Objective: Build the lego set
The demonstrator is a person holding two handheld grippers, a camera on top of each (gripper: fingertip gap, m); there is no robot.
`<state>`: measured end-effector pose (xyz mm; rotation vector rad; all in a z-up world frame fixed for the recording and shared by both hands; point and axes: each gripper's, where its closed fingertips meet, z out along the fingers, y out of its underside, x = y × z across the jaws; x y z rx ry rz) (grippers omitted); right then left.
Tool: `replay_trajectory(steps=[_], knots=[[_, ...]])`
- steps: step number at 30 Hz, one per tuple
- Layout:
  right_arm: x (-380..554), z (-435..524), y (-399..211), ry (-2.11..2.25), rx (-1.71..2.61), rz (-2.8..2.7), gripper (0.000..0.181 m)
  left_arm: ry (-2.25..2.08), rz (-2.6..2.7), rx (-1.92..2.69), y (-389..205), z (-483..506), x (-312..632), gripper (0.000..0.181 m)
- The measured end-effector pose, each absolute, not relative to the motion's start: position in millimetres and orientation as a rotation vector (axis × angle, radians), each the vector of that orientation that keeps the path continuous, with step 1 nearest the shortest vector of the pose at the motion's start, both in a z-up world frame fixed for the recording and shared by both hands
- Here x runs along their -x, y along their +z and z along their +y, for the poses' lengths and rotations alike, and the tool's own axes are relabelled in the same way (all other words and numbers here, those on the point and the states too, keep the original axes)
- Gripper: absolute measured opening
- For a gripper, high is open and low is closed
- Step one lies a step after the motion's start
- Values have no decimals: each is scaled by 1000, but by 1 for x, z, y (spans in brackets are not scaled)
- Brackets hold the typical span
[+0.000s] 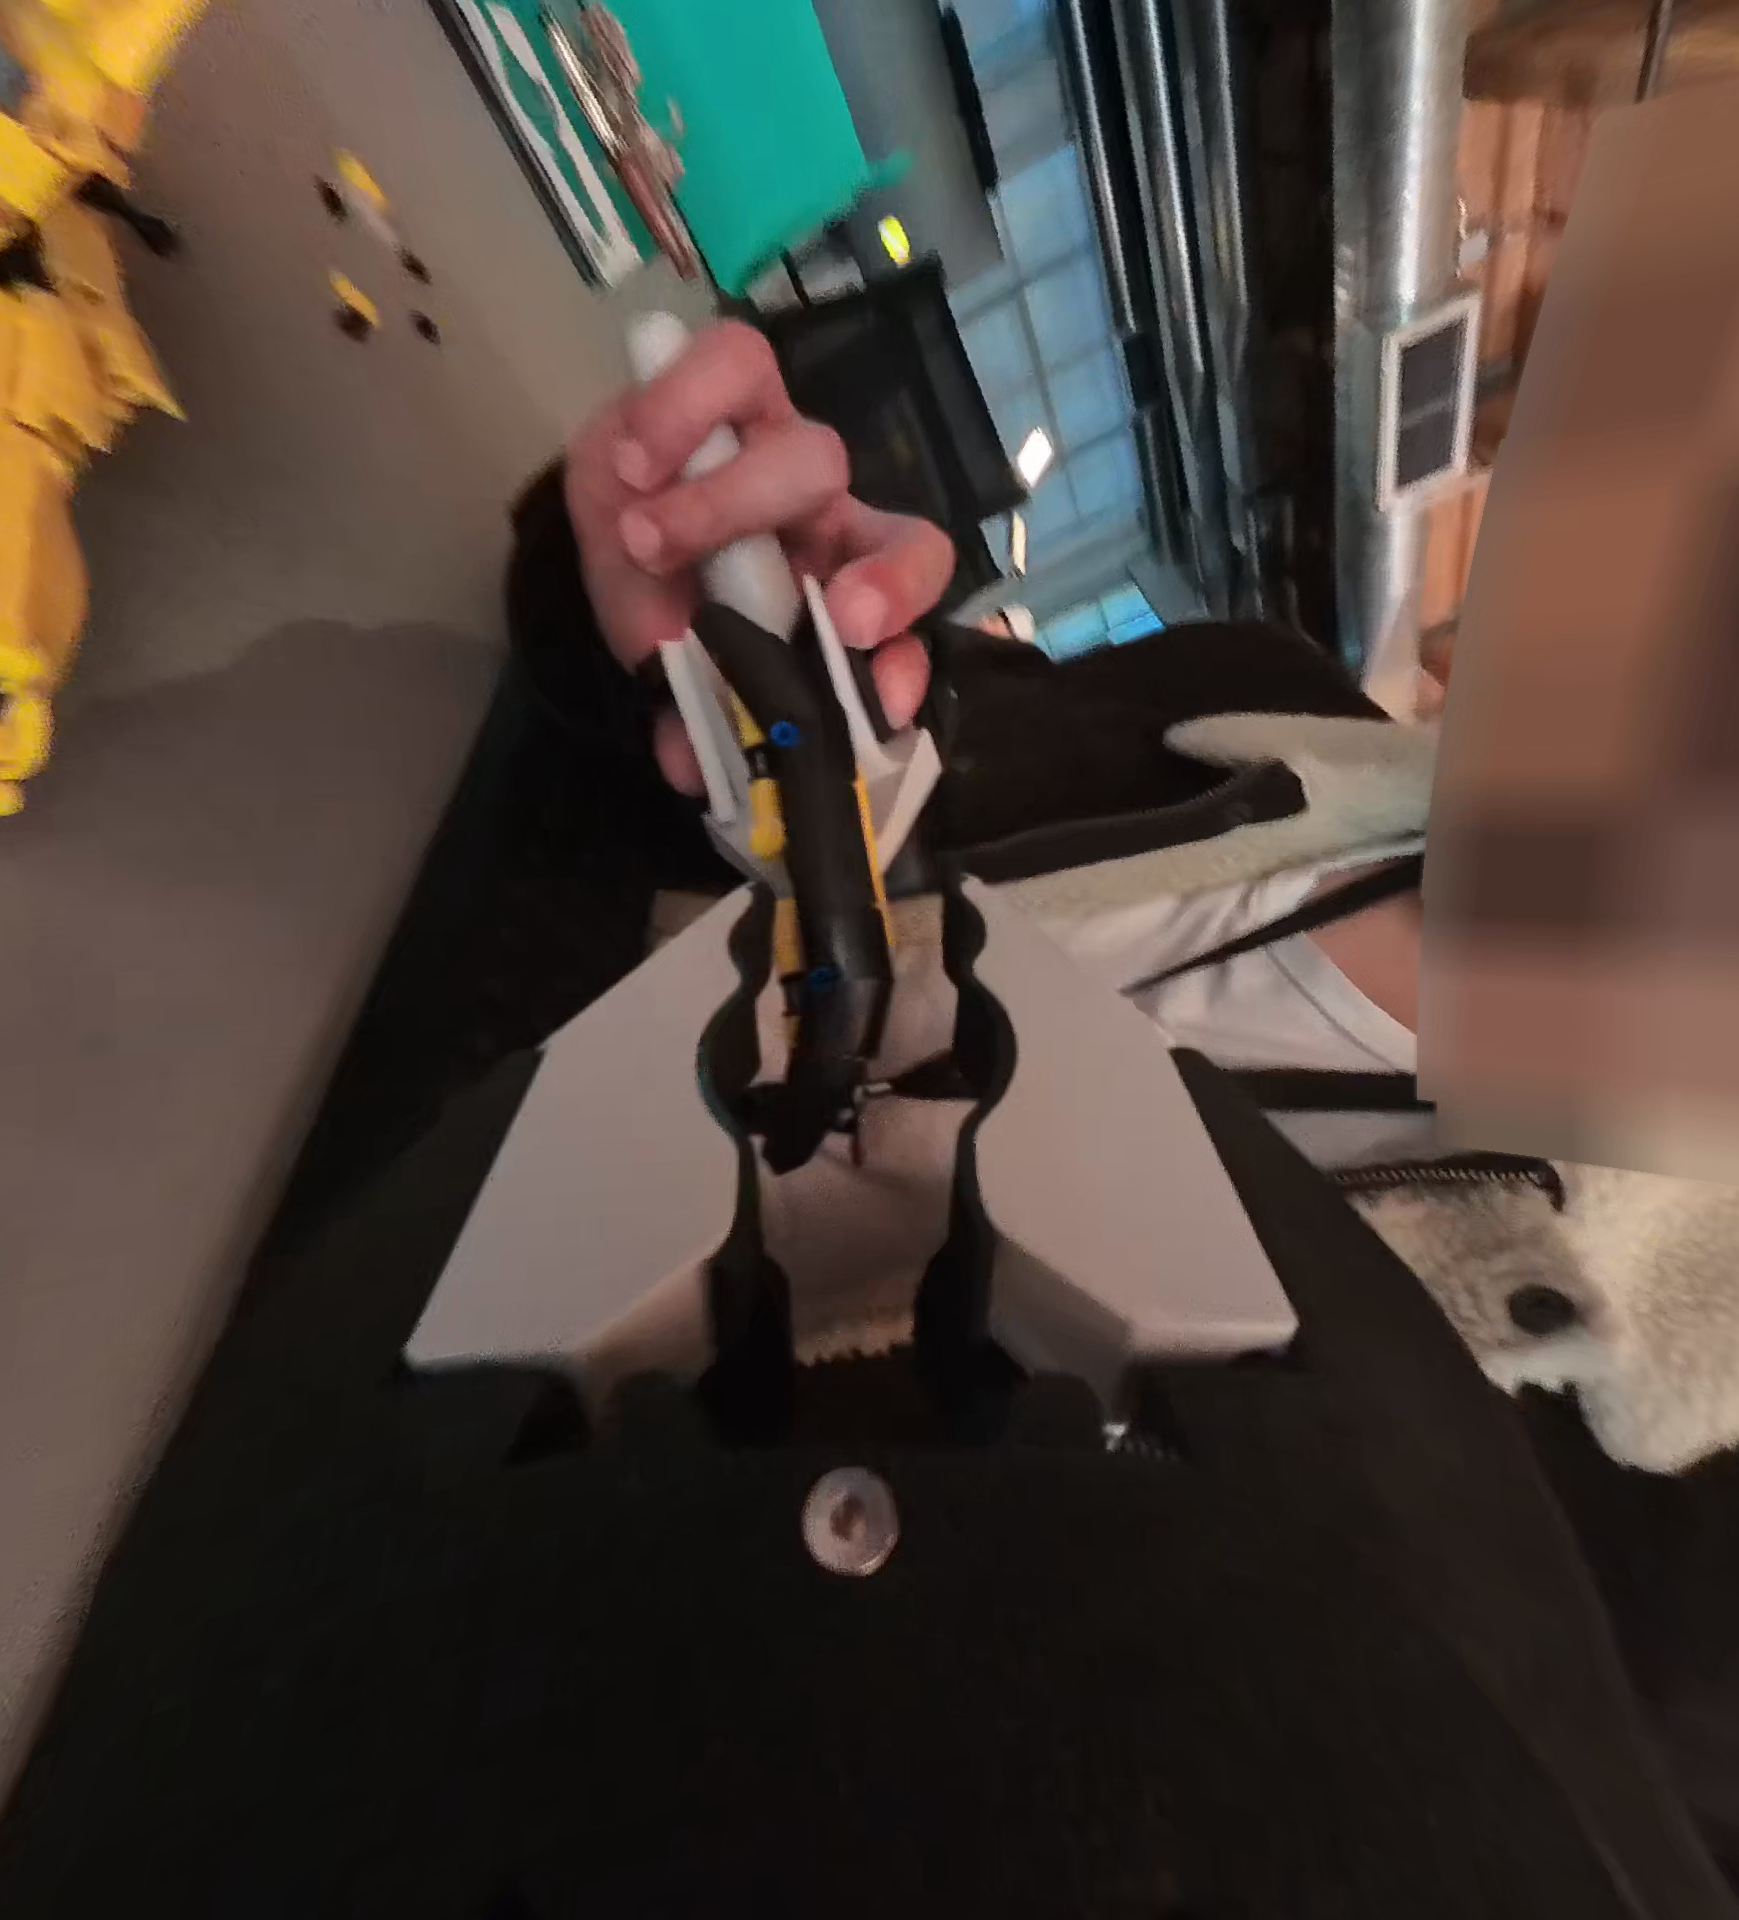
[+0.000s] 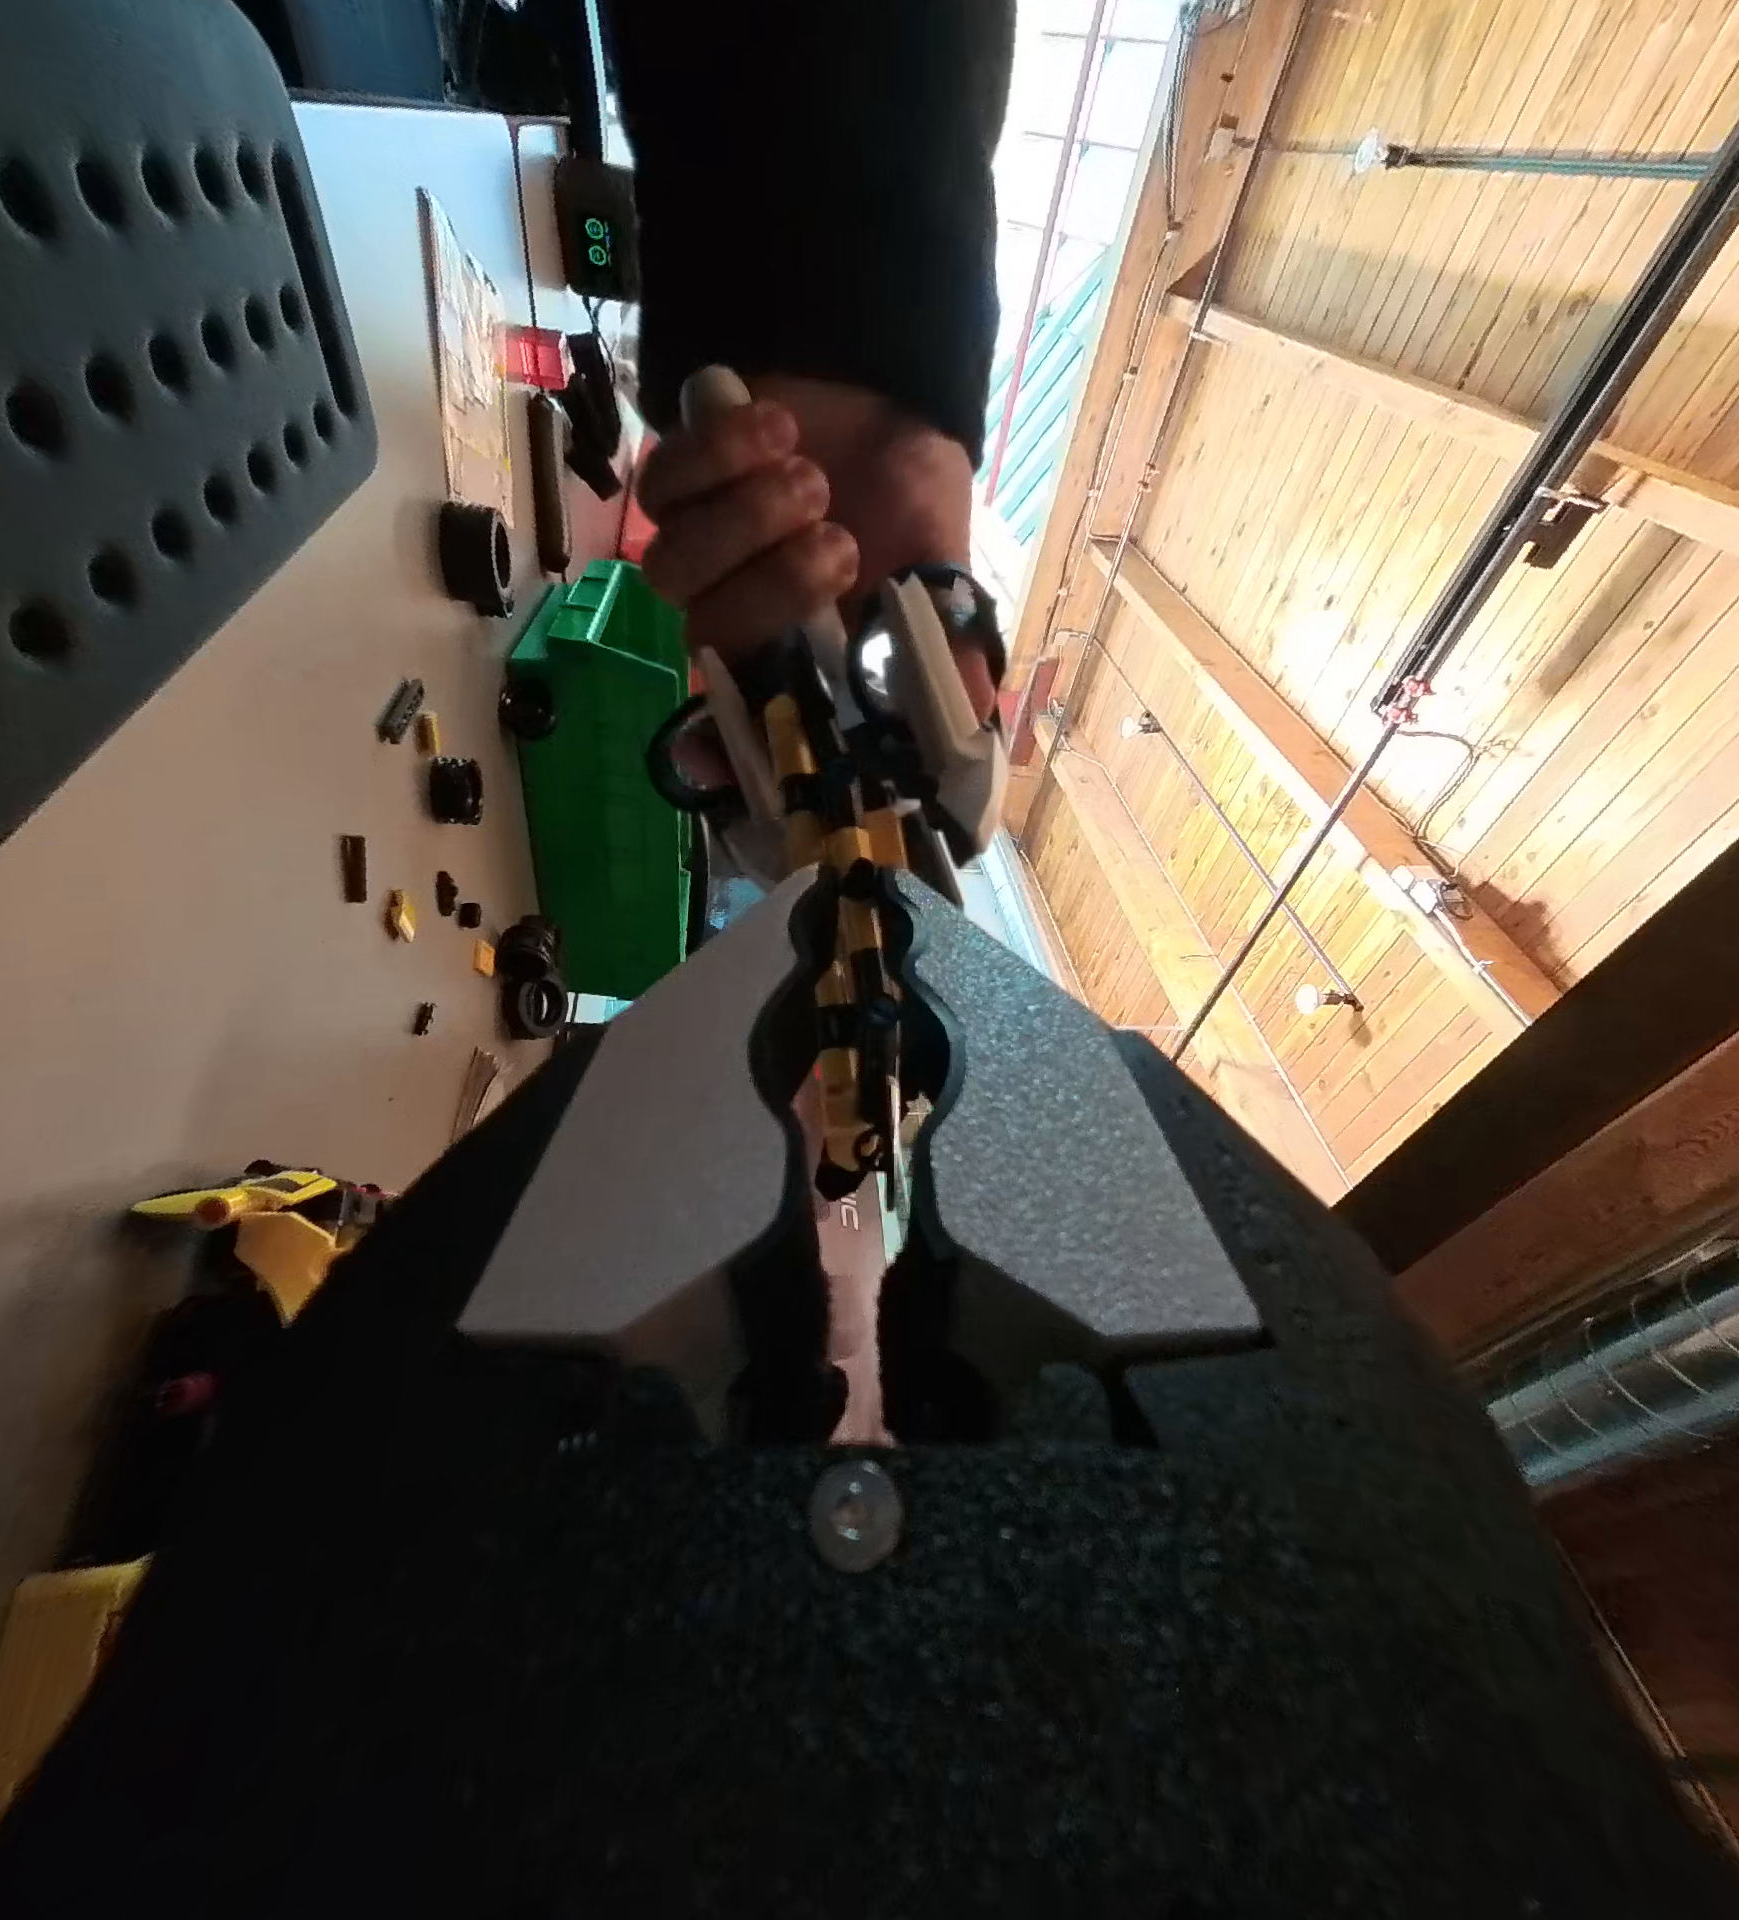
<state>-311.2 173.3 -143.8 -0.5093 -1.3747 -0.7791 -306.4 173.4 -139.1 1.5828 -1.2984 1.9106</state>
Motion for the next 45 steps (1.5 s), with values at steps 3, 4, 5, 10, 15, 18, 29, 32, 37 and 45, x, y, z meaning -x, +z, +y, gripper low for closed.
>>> replay_trajectory(steps=[3, 4, 5, 10, 15, 18, 29, 32, 37, 45], knots=[[310, 170, -144, -762, 504, -1372, 7, 1853, -1320, -1532, -142, 170, 303, 21], [309, 170, -143, -750, 511, -1365, 6, 1850, -1312, -1521, -142, 169, 302, 19], [307, 170, -143, -729, 524, -1357, 6, 1850, -1301, -1517, -143, 169, 301, 18], [294, 178, -147, -629, 654, -1308, 6, 1907, -1250, -1555, -148, 177, 291, 18], [284, 187, -147, -396, 859, -1167, 9, 2006, -1252, -1595, -149, 186, 285, 17], [277, 190, -147, -192, 1014, -1059, 28, 2009, -1358, -1648, -156, 190, 283, 17], [237, 177, -177, 802, 1754, -635, 51, 1325, -2568, -1499, -217, 193, 304, 18], [237, 184, -183, 950, 1873, -586, 59, 1078, -2799, -1328, -220, 191, 298, 17], [263, 182, -205, 926, 1995, -804, 63, 812, -2983, -1121, -223, 194, 285, 18], [266, 193, -224, 666, 1982, -922, 25, 728, -3078, -1045, -225, 196, 280, 17]])
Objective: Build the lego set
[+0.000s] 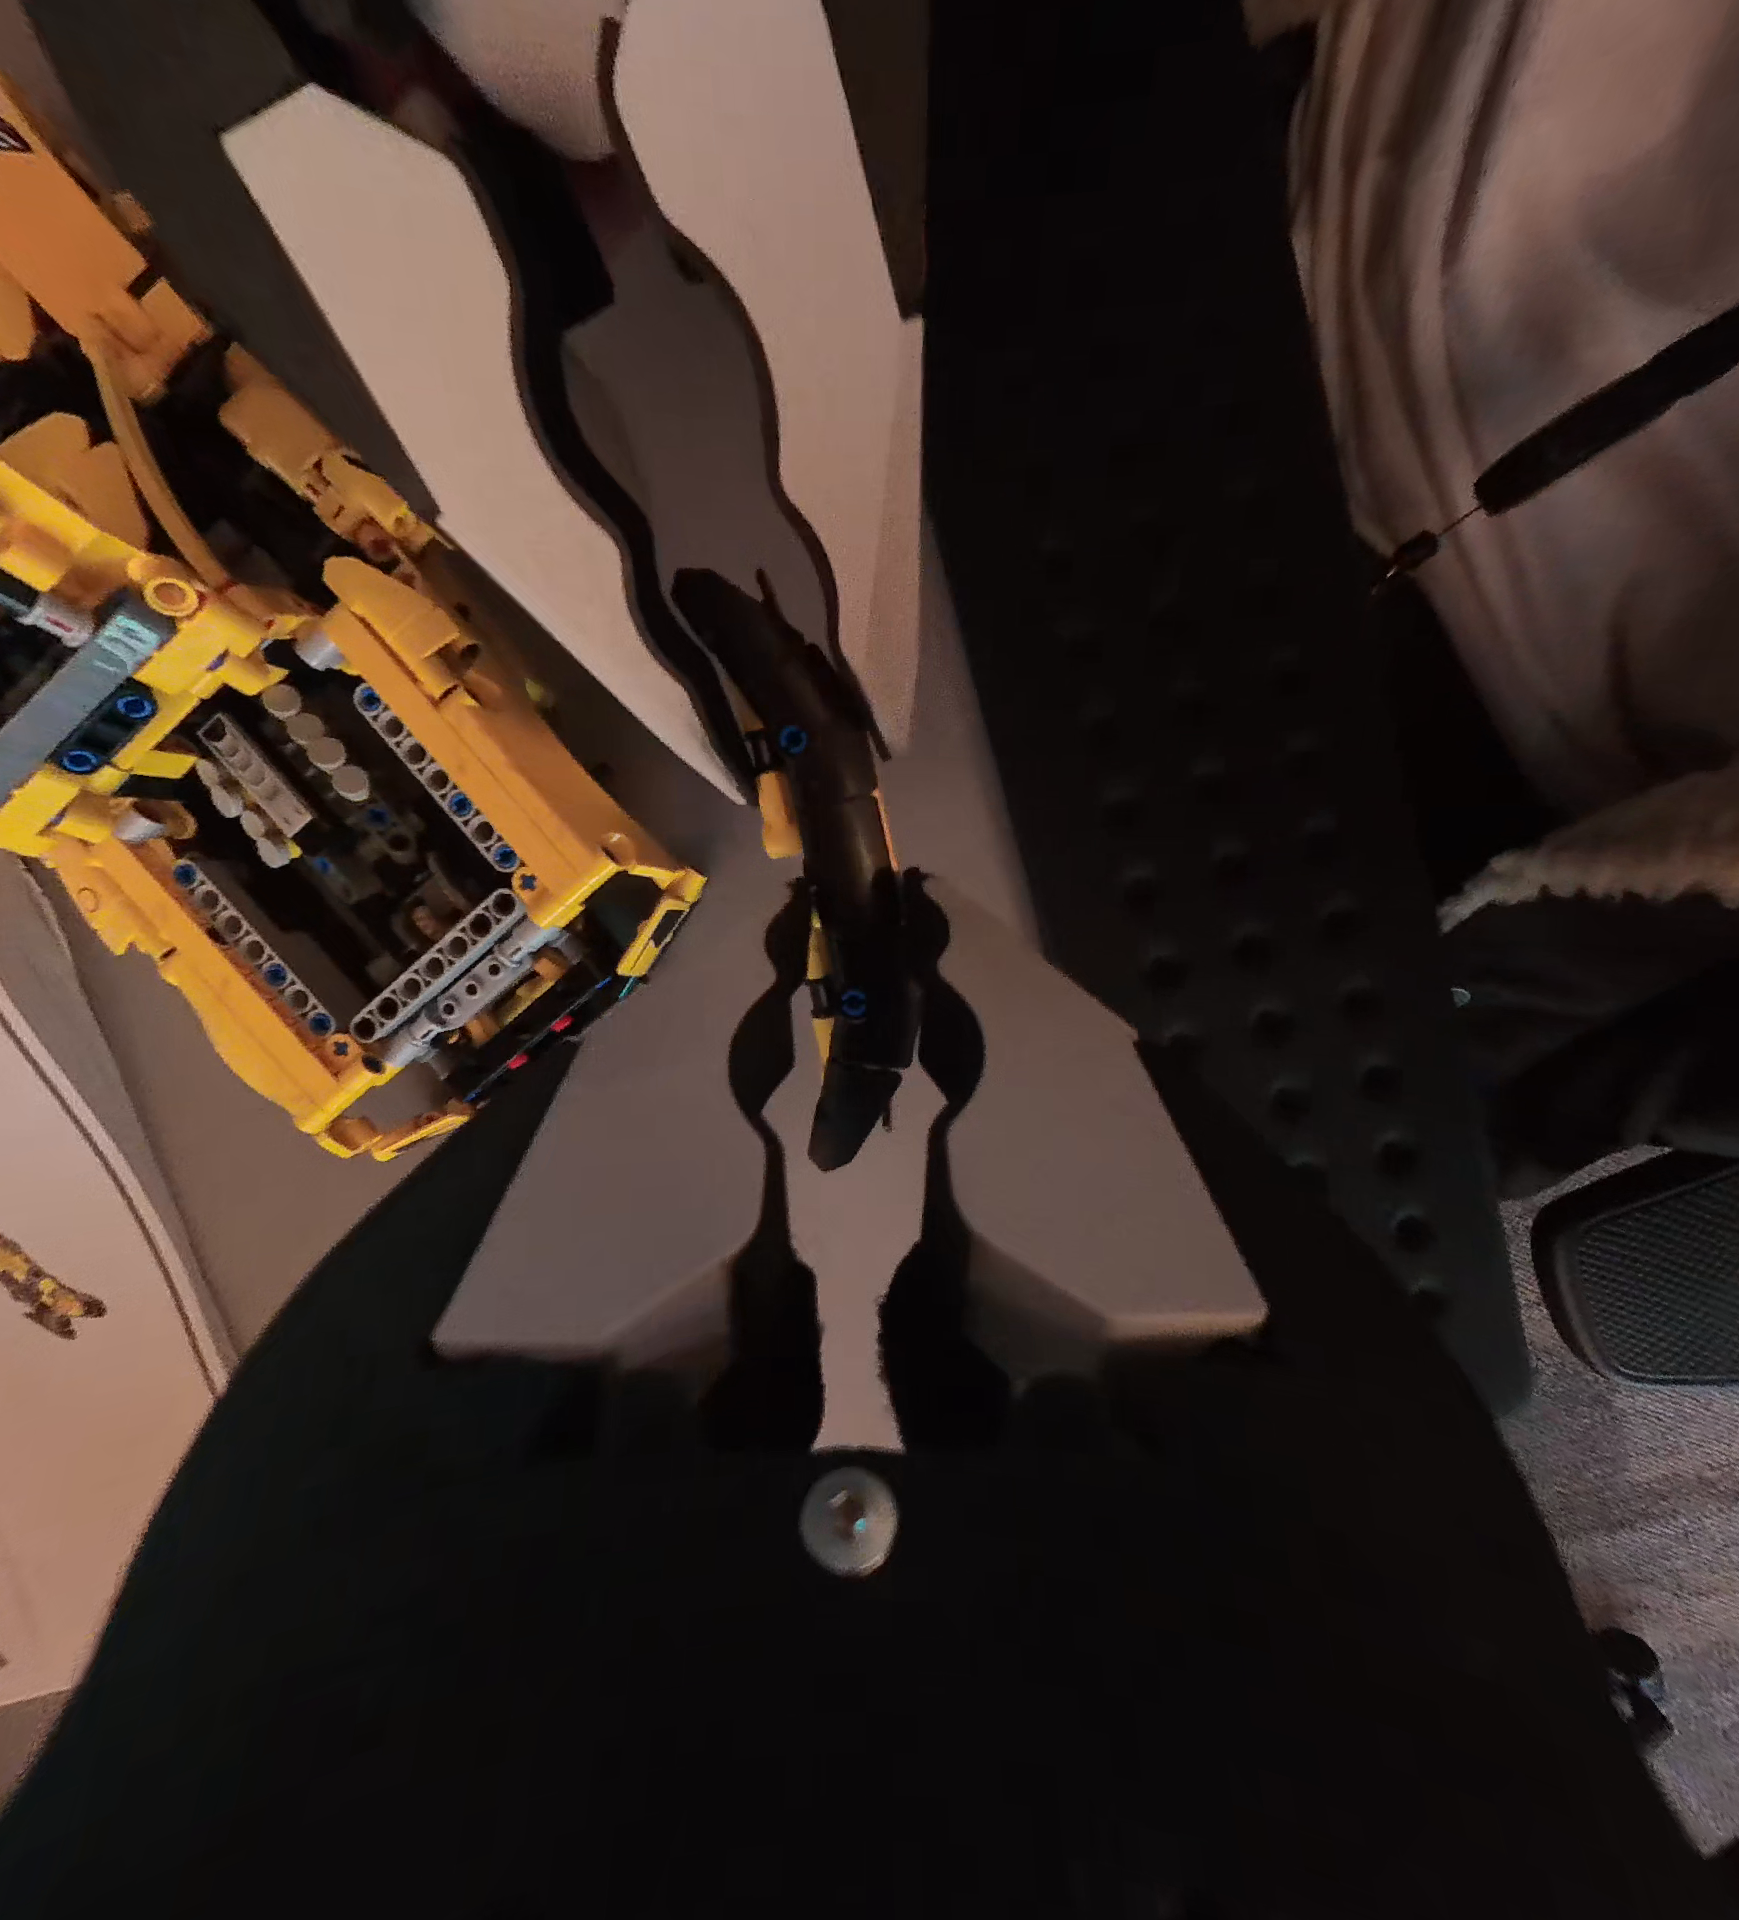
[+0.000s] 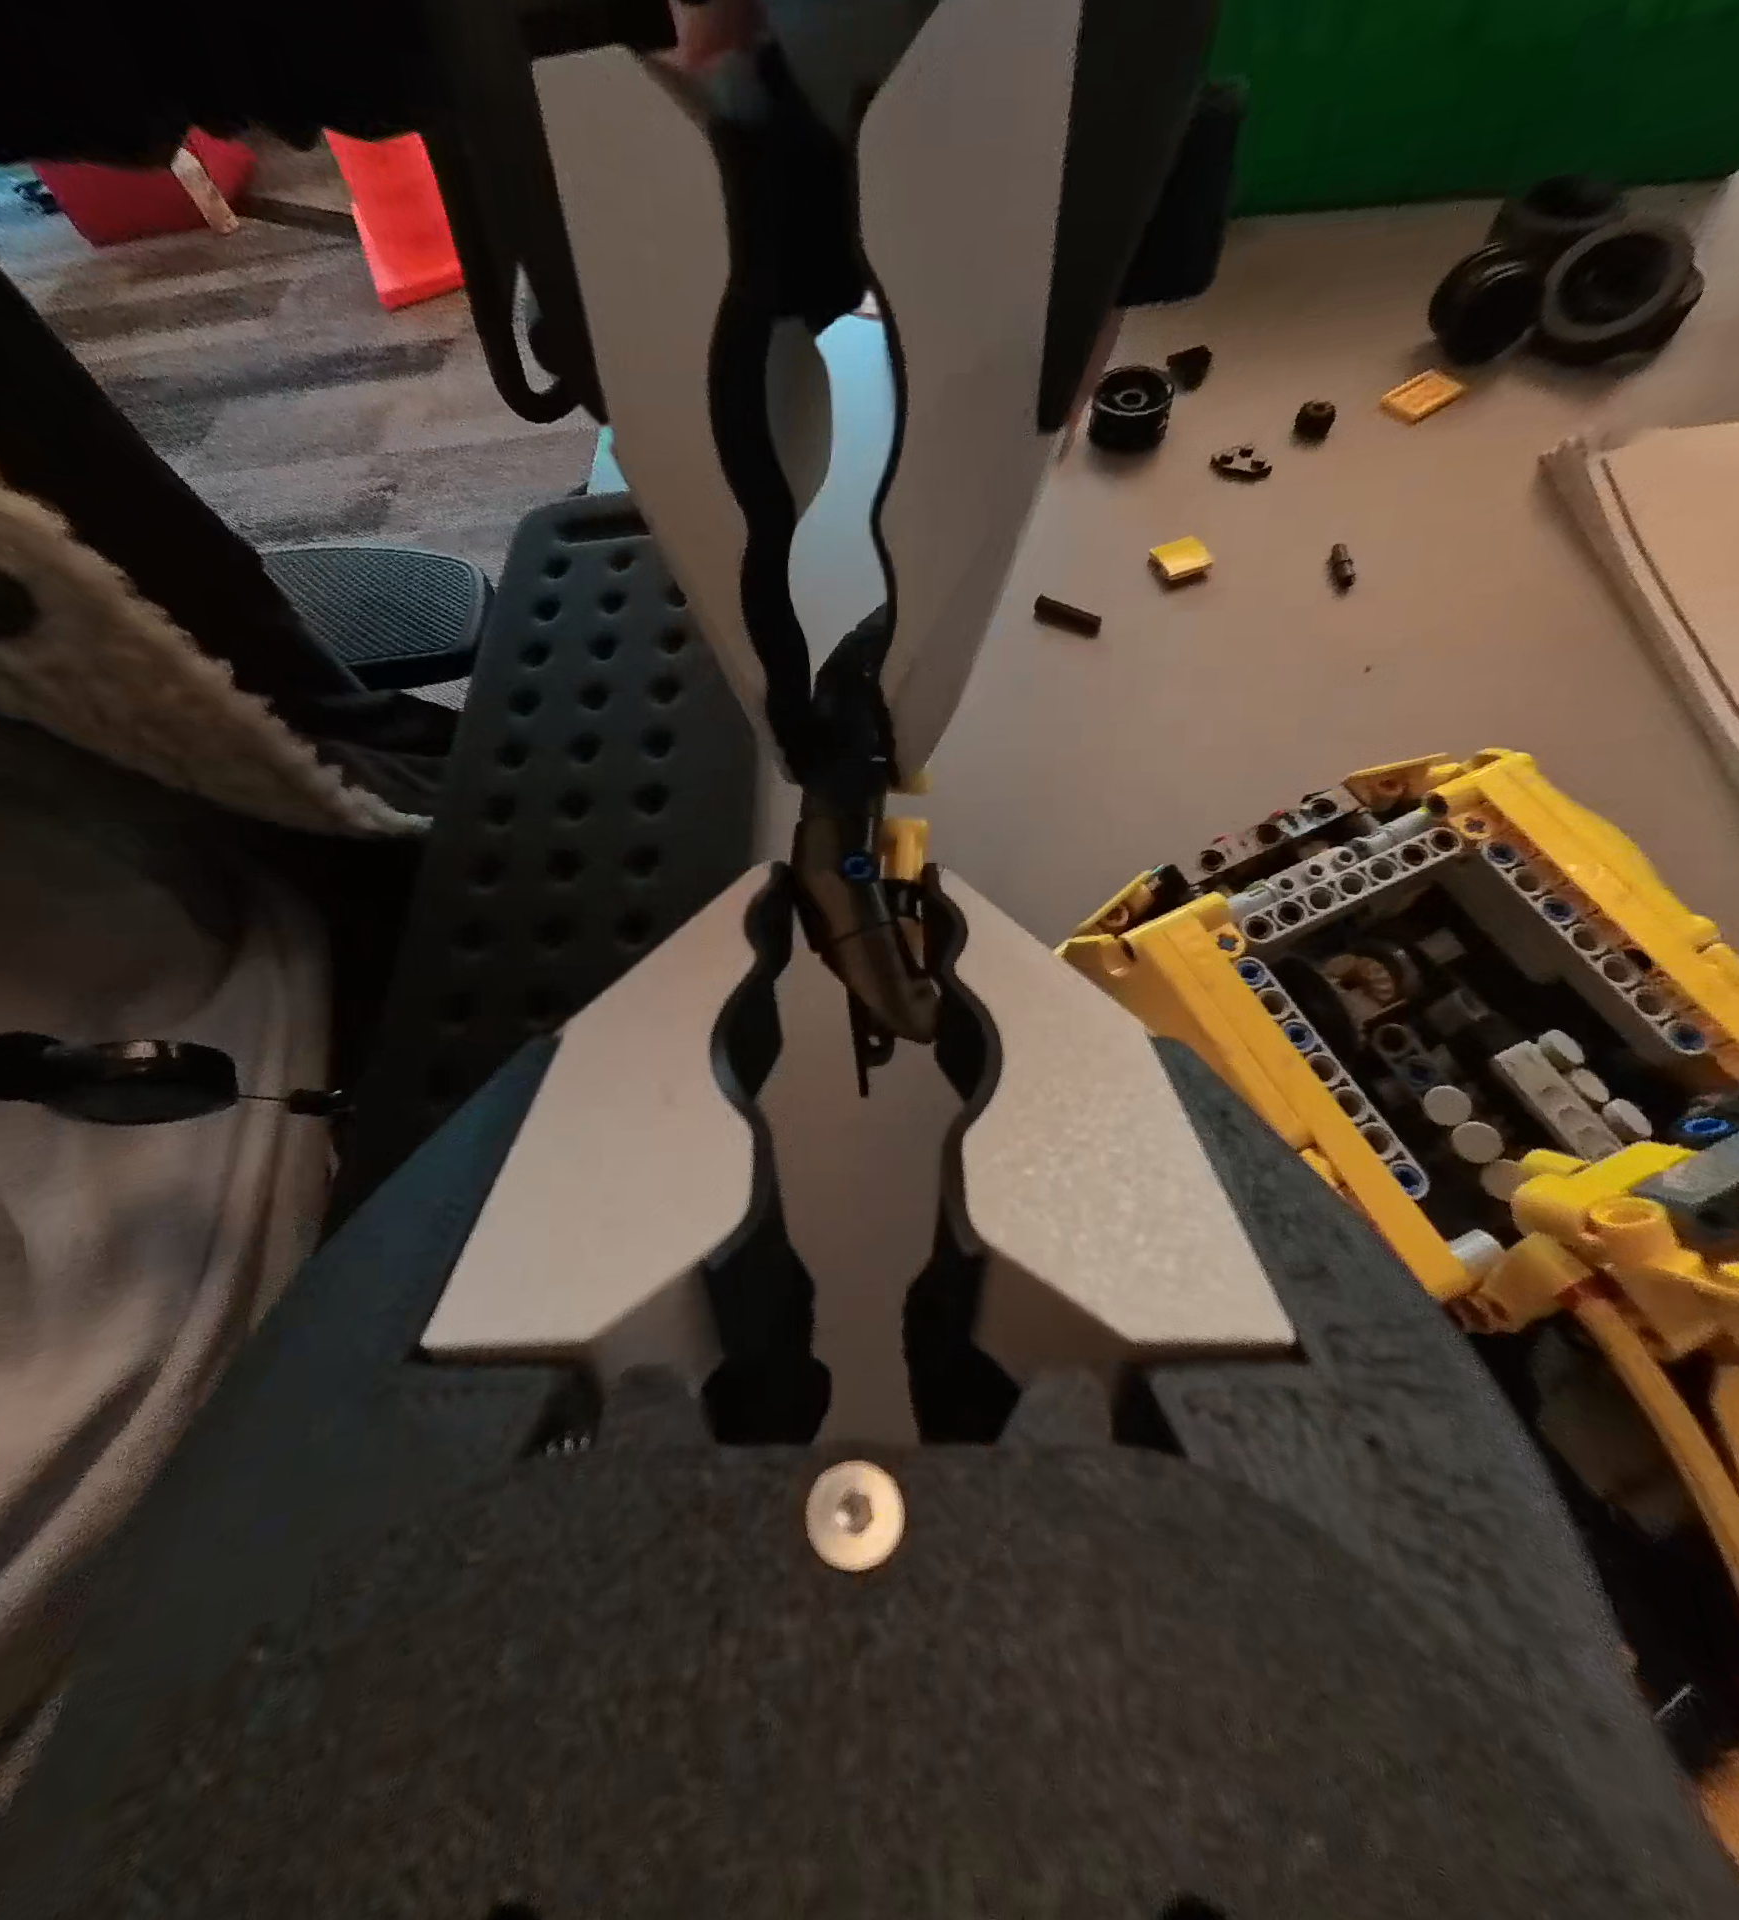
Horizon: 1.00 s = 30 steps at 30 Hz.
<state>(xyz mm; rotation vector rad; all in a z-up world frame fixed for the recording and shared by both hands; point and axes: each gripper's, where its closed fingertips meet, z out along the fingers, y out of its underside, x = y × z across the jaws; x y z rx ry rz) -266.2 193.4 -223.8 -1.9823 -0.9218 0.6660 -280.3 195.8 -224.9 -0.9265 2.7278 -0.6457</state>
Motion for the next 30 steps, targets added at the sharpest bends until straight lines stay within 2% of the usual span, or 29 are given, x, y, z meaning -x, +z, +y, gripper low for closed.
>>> replay_trajectory(steps=[3, 7, 9, 13, 18, 23, 30], knots=[[263, 196, -228, 588, 2001, -911, 24, -669, 2660, 979, -225, 202, 277, 17], [242, 203, -231, 450, 2011, -782, 24, -895, 2383, 1151, -202, 220, 267, 28], [227, 206, -230, 426, 2004, -647, 24, -1075, 2220, 1242, -194, 232, 265, 40], [199, 207, -219, 598, 1915, -261, 23, -1121, 1953, 1402, -224, 273, 254, 65], [173, 209, -208, 682, 1842, -63, 23, -1089, 1895, 1544, -263, 300, 229, 83], [155, 200, -185, 557, 1760, -54, 24, -1221, 1921, 1546, -262, 298, 219, 84], [54, 177, -160, 342, 1728, 161, 22, -1294, 1953, 1533, -264, 285, 226, 84]])
